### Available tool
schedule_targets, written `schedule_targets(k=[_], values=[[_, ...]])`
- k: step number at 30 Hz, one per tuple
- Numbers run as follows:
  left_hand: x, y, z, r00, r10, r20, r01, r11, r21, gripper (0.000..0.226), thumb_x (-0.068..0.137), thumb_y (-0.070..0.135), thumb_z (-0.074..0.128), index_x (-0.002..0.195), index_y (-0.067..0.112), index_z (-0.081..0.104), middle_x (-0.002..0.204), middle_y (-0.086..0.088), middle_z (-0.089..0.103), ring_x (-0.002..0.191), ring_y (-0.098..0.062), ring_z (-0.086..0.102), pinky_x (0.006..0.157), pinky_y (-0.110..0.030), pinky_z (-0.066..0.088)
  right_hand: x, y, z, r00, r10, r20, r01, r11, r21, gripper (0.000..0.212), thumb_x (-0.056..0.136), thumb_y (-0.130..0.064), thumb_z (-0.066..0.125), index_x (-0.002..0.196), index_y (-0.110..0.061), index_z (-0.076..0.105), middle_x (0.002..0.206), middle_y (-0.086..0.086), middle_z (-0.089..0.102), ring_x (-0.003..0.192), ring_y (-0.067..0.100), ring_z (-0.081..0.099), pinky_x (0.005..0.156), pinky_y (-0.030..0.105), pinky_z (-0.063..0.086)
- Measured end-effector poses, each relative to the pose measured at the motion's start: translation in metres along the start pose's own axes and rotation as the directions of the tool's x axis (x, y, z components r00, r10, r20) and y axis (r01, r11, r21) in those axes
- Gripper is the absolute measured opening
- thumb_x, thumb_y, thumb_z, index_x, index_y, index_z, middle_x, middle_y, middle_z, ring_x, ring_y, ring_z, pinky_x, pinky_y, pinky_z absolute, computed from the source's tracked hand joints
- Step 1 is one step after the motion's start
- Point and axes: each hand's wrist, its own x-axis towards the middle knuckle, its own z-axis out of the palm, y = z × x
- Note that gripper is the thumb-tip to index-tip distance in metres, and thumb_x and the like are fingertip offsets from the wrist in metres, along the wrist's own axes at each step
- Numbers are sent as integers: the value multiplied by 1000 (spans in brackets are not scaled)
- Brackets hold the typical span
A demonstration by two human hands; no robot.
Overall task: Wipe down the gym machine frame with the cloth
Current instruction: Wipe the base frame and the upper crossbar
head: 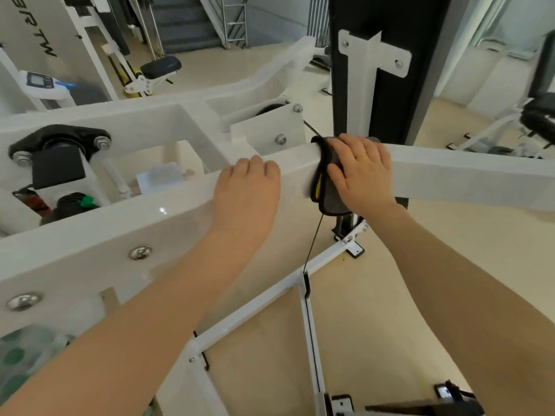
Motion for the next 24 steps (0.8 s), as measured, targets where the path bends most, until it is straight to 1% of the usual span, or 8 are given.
schedule_targets(k=[3, 5, 8, 12, 16, 19, 21, 24], values=[[12, 12, -1, 1000, -27, -11, 28, 997, 77, 39, 48, 32, 84, 80, 18, 66, 64, -1, 61, 57, -20, 58, 50, -21, 40, 3, -27, 4, 998, 16, -68, -10, 996, 88, 51, 95, -41, 22, 130, -20, 53, 131, 3, 55, 123, 26, 46, 105, 41, 22], [12, 18, 2, 998, -48, -44, 54, 988, 147, 28, 55, 25, 77, 80, 22, 66, 64, 1, 59, 57, -18, 57, 50, -23, 39, 9, -43, 5, 992, -86, -94, 101, 981, 166, 52, 94, -41, 23, 125, -19, 58, 125, 2, 60, 119, 25, 51, 101, 39, 26], [9, 18, 7, 997, -76, -34, 80, 989, 123, 34, 60, 18, 75, 93, 16, 67, 72, -4, 62, 63, -23, 59, 54, -26, 43, 24, -32, -1, 971, -229, -63, 237, 957, 166, 58, 93, -47, 19, 123, -17, 59, 119, 1, 63, 112, 23, 55, 94, 36, 32], [7, 15, 10, 995, -99, 16, 99, 995, -6, 54, 58, 20, 85, 104, 1, 66, 93, -23, 66, 76, -37, 64, 64, -37, 52, 29, 25, -6, 999, -32, -25, 30, 997, -68, 60, 93, -48, 10, 105, -18, 61, 98, 1, 65, 90, 24, 57, 78, 35, 34], [6, 17, 11, 995, -95, 23, 95, 995, -27, 53, 61, 16, 84, 107, -2, 65, 99, -28, 65, 82, -41, 65, 67, -44, 53, 25, 33, -6, 990, 119, -73, -125, 988, -88, 53, 95, -34, 14, 104, -15, 62, 96, 3, 65, 88, 24, 56, 83, 35, 33], [8, 16, 11, 997, -72, 40, 72, 997, -9, 55, 59, 16, 85, 107, -2, 64, 99, -27, 65, 80, -40, 65, 66, -43, 53, 30, -3, -1, 997, 18, -78, -18, 1000, -2, 50, 95, -34, 17, 110, -18, 62, 104, 2, 66, 95, 26, 58, 84, 36, 34], [8, 16, 12, 998, -50, 29, 49, 998, 41, 55, 57, 12, 85, 106, -1, 64, 98, -26, 66, 77, -38, 65, 62, -38, 52, 25, -33, 1, 989, -70, -133, 89, 986, 141, 47, 93, -34, 24, 108, -17, 66, 104, 1, 68, 96, 25, 61, 84, 37, 36], [7, 12, 10, 998, -30, 59, 28, 999, 32, 53, 60, 11, 83, 107, -3, 63, 98, -27, 66, 74, -38, 65, 60, -36, 51, 9, -40, 6, 979, -164, -124, 189, 956, 224, 46, 93, -37, 30, 117, -16, 63, 117, 2, 63, 109, 24, 57, 96, 39, 32]])
